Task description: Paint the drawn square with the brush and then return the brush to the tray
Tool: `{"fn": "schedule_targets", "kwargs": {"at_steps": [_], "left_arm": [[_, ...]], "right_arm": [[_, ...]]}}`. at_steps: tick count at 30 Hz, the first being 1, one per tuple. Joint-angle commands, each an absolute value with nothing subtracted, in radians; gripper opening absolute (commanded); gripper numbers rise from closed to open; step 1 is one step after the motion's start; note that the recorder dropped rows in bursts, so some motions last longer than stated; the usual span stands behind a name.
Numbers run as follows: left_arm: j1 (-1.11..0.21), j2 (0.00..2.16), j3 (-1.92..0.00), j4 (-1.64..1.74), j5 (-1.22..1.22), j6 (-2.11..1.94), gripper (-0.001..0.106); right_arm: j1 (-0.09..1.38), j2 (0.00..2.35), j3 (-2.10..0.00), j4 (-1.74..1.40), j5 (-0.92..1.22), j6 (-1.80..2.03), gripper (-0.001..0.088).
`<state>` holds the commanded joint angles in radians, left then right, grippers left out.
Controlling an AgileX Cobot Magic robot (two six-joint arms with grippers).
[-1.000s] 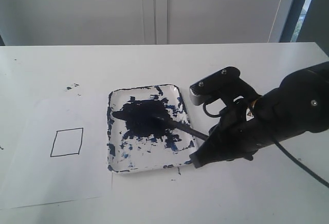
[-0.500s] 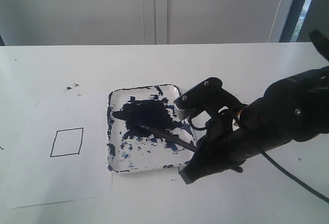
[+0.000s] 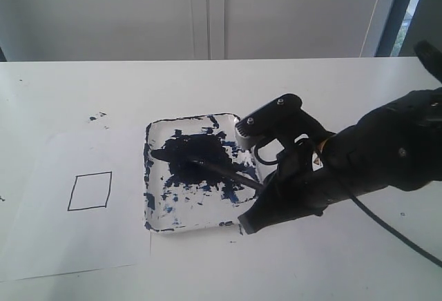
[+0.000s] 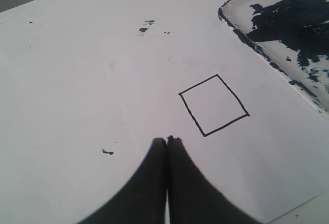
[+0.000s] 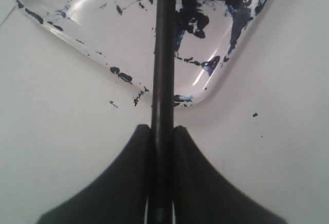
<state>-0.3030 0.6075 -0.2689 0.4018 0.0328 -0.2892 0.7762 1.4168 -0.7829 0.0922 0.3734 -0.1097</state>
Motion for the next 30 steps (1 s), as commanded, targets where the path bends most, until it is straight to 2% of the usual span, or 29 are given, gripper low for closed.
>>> {"fn": "schedule_targets", "kwargs": {"at_steps": [13, 23, 30], "left_arm": [[-0.303, 0.607, -0.269, 0.402, 0.033, -0.289, 0.0], [-0.303, 0.607, -0.269, 0.402, 0.031, -0.289, 0.0], [-0.303, 0.607, -0.269, 0.409, 0.029, -0.284, 0.0]], "right_arm": [[0.776, 1.474, -0.779, 0.084, 0.439, -0.11, 0.0], [0.776, 1.351, -0.83, 0.074, 0.462, -0.11, 0.0], [0.778, 1.455, -0.783, 0.07, 0.526, -0.112, 0.0]]}}
